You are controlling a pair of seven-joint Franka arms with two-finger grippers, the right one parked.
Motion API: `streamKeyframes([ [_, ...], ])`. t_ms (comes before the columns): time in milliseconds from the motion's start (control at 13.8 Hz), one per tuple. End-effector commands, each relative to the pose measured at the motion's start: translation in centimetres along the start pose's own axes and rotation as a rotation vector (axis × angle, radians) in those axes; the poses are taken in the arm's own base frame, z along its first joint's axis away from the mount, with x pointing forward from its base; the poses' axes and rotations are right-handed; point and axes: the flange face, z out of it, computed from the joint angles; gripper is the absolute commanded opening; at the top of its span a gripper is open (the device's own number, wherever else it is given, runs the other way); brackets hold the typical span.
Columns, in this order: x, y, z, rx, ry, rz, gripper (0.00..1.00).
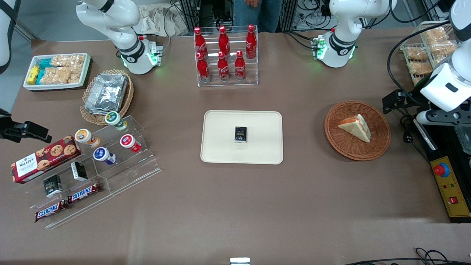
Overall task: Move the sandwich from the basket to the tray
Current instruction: 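Move the left gripper over the wicker basket above the wrapped sandwich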
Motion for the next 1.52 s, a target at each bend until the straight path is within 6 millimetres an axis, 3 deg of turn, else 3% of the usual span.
streamKeyframes([
  [0, -1.1, -0.2, -0.9, 0.024, -0.001, 0.017, 1.00],
  [581, -0.8, -1.5, 0.2, 0.042, -0.029, -0.035, 1.00],
  [653, -1.1, -3.4, 0.3, 0.034, -0.050, -0.106, 1.00],
  [944, -2.2, -4.6, 0.2, 0.054, -0.102, -0.311, 1.00],
  [1016, -2.7, -6.6, 0.0, 0.032, -0.102, -0.366, 1.00],
  [1089, -3.1, -7.4, 0.3, 0.005, -0.109, -0.409, 1.00],
  [1306, -4.3, -8.9, 2.4, 0.014, -0.138, -0.678, 1.00],
  [1452, -6.8, -9.4, 4.3, 0.010, -0.113, -0.741, 1.00],
])
